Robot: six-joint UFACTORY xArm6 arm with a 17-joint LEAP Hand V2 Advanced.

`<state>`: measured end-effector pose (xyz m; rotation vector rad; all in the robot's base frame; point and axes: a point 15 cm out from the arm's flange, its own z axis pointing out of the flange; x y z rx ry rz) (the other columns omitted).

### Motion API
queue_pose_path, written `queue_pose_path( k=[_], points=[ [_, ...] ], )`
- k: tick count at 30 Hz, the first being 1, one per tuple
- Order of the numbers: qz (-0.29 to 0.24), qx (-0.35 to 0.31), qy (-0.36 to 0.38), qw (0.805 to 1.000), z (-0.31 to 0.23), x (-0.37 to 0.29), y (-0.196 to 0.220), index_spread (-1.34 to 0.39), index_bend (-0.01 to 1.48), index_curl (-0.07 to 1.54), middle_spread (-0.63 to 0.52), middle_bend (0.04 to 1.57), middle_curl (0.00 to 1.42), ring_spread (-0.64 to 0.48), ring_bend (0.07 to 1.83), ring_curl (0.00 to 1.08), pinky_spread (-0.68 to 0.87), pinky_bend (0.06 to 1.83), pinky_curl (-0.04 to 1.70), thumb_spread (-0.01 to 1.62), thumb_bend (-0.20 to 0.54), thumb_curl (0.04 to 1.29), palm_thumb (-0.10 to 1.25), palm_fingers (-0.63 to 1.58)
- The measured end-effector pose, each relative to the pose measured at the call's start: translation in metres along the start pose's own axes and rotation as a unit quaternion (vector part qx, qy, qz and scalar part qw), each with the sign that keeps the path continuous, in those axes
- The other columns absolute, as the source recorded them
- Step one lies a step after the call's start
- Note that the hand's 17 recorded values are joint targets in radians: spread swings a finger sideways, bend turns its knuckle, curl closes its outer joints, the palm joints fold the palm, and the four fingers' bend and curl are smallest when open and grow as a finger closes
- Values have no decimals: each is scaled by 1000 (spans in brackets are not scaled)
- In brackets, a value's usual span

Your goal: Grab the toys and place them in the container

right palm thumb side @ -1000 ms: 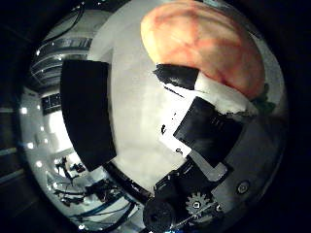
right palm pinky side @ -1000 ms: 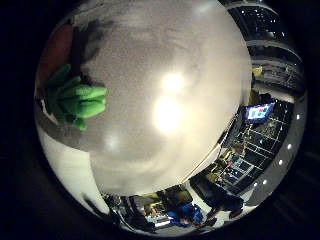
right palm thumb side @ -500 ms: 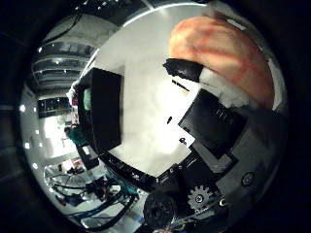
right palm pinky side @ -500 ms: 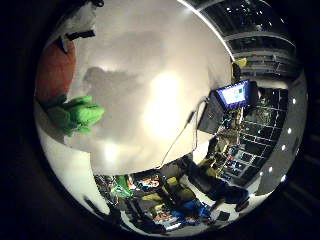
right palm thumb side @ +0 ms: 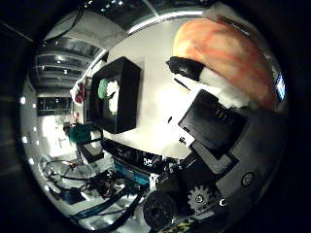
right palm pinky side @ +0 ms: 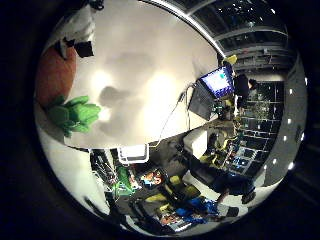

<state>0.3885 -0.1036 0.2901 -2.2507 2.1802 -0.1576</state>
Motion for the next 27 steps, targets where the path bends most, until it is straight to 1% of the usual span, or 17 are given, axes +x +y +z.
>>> queue_pose_path(
  k=[8,12,19,22,25,26,27],
  points=[
    [-66,19,-18,998,-10,-141,-18,-207,1107,680,-103,1306,588,-174,1405,549,-245,1242,660,921,-20,627,1008,1233],
    [-80,31,-52,995,-9,-208,-37,-208,1103,679,-103,1310,586,-174,1407,548,-246,1238,669,917,-19,633,1006,1230],
    [-134,45,-86,986,-15,-300,-43,-210,1103,677,-102,1315,579,-173,1405,545,-248,1225,691,916,-19,644,1002,1230],
    [-159,62,-94,981,-18,-332,-45,-220,1088,675,-102,1315,577,-173,1406,543,-263,1210,692,928,-31,637,954,1222],
    [-179,70,-98,976,-23,-349,-43,-261,905,637,-128,1219,549,-189,1387,522,-341,1170,652,860,-47,626,864,1084],
    [-185,70,-98,975,-23,-351,-41,-290,729,600,-142,1163,531,-205,1358,511,-383,1196,650,840,-46,625,854,835],
    [-192,68,-97,974,-22,-353,-40,-332,666,609,-156,1045,505,-206,1277,508,-367,1205,672,877,-22,619,867,429]
  ],
)
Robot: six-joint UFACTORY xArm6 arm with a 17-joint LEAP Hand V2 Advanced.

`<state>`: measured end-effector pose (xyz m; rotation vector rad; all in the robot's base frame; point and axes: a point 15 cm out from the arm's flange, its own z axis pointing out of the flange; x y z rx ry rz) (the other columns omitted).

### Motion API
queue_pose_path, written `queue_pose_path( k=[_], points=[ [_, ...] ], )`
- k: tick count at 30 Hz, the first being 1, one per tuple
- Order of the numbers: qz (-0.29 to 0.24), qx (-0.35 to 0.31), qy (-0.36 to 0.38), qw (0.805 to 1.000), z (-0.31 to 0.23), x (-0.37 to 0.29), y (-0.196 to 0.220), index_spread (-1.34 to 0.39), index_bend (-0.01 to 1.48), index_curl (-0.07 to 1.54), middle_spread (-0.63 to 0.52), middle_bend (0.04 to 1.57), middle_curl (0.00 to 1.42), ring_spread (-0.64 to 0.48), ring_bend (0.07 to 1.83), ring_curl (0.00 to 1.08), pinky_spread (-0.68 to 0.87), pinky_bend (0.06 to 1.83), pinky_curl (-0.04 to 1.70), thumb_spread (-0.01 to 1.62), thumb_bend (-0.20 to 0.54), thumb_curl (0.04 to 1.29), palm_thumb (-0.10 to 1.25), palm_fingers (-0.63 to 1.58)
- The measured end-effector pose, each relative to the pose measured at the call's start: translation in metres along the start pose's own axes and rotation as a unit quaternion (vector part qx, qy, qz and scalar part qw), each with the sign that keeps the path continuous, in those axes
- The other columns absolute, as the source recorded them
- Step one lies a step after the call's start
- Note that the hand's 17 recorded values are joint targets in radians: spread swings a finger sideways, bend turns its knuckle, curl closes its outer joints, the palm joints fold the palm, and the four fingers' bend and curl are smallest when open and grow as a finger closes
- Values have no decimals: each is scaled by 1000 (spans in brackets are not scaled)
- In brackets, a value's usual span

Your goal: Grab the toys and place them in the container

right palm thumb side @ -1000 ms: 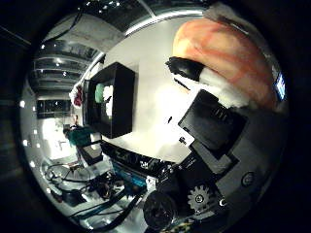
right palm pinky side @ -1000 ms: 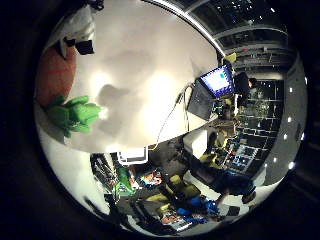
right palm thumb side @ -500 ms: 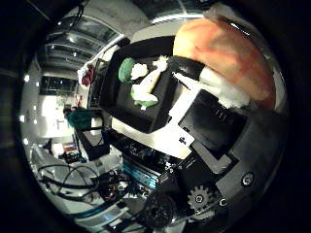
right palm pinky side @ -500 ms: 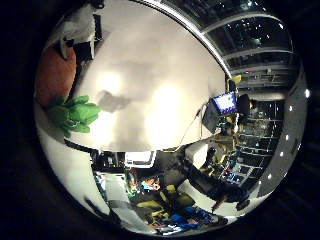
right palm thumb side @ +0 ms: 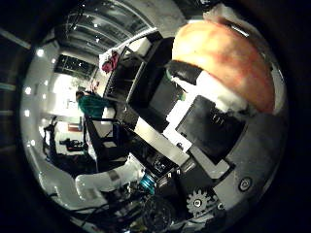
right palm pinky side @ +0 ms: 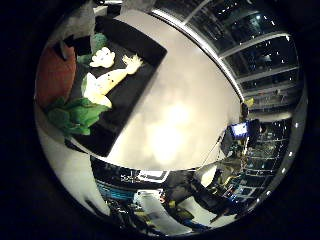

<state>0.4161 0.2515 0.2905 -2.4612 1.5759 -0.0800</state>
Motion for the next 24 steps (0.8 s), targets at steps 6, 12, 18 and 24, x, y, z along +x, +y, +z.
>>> queue_pose_path(
  k=[6,12,18,24],
  points=[
    [-54,-29,-2,998,8,-13,14,-465,636,457,-18,561,324,119,626,243,212,990,526,968,-23,587,866,-150],
    [-58,-37,-2,998,10,-10,18,-493,406,357,53,304,271,229,440,192,487,825,396,1001,-22,553,862,-28],
    [-49,-37,1,998,6,3,21,-497,343,344,60,230,274,244,374,186,522,760,346,1006,-22,539,863,26],
    [-19,-61,0,998,-13,24,42,-494,320,348,61,187,282,237,312,187,520,676,303,1005,-22,527,860,72]
  ],
)
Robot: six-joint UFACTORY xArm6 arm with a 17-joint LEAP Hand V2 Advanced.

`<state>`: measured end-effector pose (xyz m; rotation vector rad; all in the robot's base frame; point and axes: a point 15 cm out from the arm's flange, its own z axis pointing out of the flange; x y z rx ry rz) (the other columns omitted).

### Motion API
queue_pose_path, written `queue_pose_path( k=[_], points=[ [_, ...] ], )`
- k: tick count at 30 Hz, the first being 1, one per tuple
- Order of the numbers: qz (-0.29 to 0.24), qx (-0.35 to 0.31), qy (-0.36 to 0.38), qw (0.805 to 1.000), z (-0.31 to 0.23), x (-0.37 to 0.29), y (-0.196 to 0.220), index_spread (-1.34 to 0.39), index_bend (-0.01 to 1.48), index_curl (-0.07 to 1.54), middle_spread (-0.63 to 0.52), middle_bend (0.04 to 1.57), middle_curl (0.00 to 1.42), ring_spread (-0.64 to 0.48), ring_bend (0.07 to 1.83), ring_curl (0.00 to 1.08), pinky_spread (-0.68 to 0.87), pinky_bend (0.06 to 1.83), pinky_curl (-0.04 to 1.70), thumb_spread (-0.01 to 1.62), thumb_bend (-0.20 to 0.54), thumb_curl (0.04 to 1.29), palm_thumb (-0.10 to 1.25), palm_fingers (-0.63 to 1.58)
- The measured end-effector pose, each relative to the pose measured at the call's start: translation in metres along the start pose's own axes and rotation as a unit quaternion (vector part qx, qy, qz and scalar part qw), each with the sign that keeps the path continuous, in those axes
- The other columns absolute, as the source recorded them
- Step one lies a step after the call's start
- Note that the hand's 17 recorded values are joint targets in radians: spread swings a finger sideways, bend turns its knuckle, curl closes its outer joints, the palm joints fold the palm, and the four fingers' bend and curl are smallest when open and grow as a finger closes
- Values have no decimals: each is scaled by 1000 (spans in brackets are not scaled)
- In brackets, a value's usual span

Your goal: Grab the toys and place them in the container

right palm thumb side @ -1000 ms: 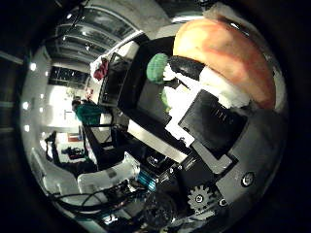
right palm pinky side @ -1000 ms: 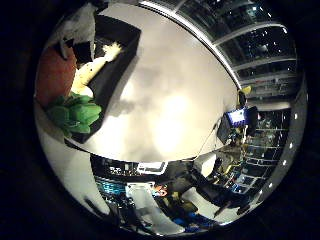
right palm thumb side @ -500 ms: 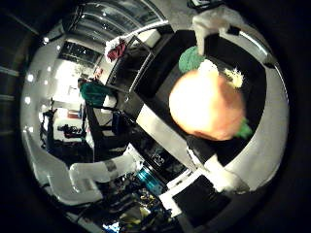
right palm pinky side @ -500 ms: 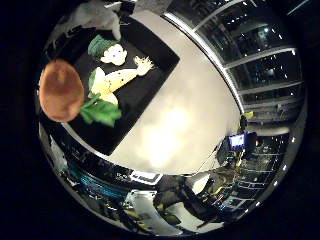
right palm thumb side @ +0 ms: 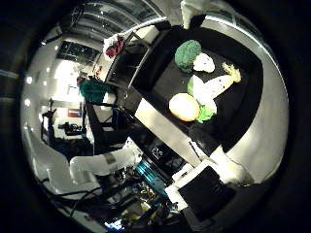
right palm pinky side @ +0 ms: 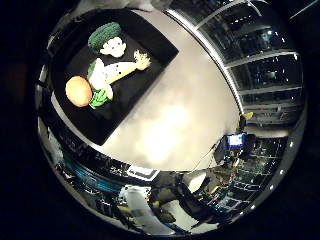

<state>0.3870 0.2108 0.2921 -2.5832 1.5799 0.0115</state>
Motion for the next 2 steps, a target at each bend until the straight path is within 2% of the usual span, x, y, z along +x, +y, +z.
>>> queue_pose_path(
  k=[2],
  points=[
    [9,0,1,1000,-5,8,3,-494,314,350,61,178,281,237,296,188,518,657,295,1006,-22,524,861,81]
  ],
)
